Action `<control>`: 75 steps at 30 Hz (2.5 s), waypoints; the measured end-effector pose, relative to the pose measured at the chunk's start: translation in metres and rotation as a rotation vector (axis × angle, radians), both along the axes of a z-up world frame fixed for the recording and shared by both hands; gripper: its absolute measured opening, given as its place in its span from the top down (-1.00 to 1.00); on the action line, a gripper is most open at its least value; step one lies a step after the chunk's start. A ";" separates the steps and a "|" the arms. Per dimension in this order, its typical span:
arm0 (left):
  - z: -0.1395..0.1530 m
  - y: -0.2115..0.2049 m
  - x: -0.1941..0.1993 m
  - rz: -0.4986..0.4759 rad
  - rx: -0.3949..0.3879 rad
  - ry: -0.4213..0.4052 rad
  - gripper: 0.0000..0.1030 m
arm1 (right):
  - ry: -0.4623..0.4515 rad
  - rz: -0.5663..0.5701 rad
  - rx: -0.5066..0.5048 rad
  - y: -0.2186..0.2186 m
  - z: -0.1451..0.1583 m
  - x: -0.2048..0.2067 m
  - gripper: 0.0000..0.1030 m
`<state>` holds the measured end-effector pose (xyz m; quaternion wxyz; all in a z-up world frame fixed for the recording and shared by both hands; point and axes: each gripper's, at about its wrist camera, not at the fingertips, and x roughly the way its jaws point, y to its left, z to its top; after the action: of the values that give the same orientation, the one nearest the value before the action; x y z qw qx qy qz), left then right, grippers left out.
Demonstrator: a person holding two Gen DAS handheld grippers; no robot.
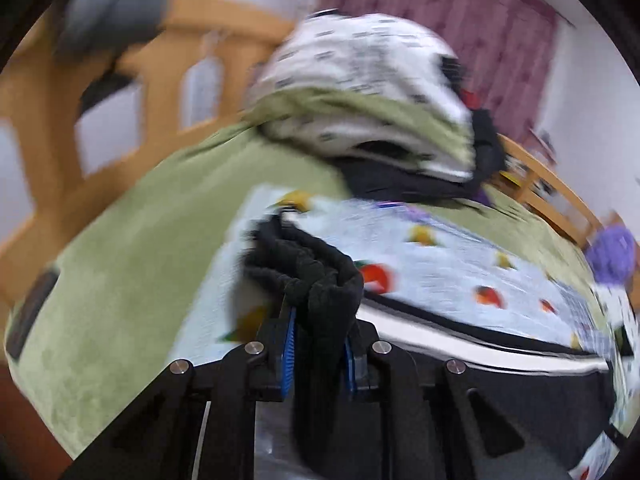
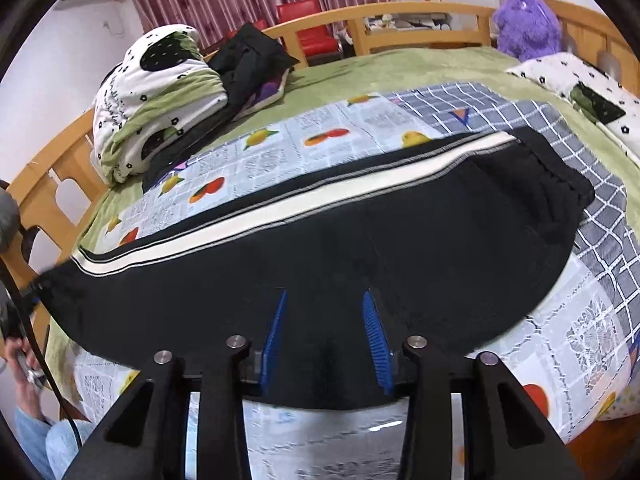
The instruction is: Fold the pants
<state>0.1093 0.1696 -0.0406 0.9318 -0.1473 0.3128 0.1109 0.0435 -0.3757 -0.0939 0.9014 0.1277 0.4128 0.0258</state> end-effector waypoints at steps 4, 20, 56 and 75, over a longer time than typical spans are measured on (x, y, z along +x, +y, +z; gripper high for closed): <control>0.040 -0.103 0.016 -0.158 0.103 0.000 0.67 | -0.009 -0.008 -0.030 -0.018 0.011 -0.003 0.25; -0.106 -0.351 0.002 -0.564 0.014 0.316 0.58 | 0.009 -0.053 0.057 -0.050 0.011 -0.012 0.25; -0.022 -0.124 0.019 -0.299 -0.065 0.138 -0.50 | 0.261 0.258 0.169 0.084 -0.088 0.062 0.43; -0.033 -0.117 0.028 -0.274 -0.061 0.179 -0.50 | 0.133 0.300 0.093 0.096 -0.049 0.145 0.76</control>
<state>0.1368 0.0525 -0.0735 0.9016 -0.1209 0.4150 -0.0141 0.1889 -0.2802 -0.1427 0.8514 0.1078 0.4842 0.1706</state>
